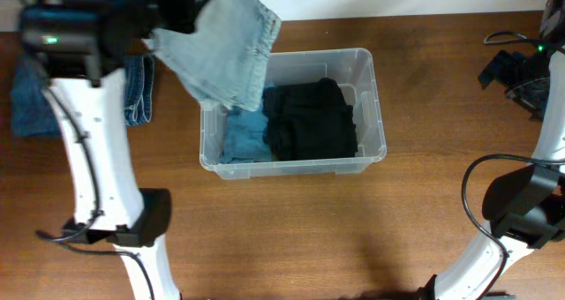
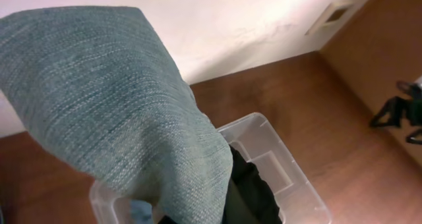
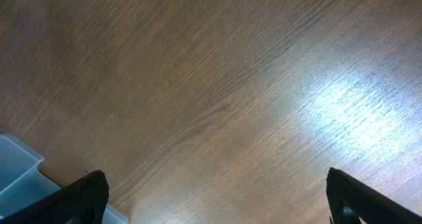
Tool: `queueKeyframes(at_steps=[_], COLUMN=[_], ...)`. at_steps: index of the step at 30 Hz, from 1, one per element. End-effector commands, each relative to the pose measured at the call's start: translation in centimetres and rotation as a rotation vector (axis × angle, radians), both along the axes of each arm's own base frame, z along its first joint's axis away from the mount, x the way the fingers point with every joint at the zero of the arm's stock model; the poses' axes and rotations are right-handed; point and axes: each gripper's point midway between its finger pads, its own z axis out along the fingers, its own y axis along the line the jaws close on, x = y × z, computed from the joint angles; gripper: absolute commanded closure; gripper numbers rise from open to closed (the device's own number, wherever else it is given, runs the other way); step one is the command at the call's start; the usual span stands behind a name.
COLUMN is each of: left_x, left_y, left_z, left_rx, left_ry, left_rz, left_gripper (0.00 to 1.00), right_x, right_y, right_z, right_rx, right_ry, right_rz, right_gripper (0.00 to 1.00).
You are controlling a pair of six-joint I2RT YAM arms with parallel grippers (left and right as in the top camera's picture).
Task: Pack container
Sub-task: 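Lift the light-blue jeans and carry them right over the container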
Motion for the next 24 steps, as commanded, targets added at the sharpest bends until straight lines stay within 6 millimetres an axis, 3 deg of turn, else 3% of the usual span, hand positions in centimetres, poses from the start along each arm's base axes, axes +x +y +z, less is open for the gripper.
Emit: queueKeyframes(at_steps=[1,6,11,15,24], left_x=[0.7,1.6,2.5,2.2,-0.3], left_y=[-1.8,-7.9,-11.9,-14.2,-18.4], left_z=[0.9,-2.0,-6.3,-8.1,-8.2], left_rx=[-0.01,-0.101,-0.128,-0.118,-0.116], left_ry=[-0.02,0.088,0.215,0.255,0.265], left_rz=[0.145,0.107,0.102,0.074,-0.021], left_gripper=[0.99,0.99,0.99,0.99,0.99], right_x=[-0.2,-0.2,-0.2,-0.2,-0.2], right_y=[-0.3,-0.3,-0.3,-0.3,-0.3], right_z=[-0.2,-0.2,-0.2,-0.2,-0.2], right_rx=[-0.006,-0.007,-0.006,-0.006,-0.006], right_ry=[0.011,0.011,0.011,0.011,0.011], right_rz=[-0.017,-0.017,-0.017,-0.017,-0.017], right_gripper=[0.02,0.02,0.02,0.02,0.02])
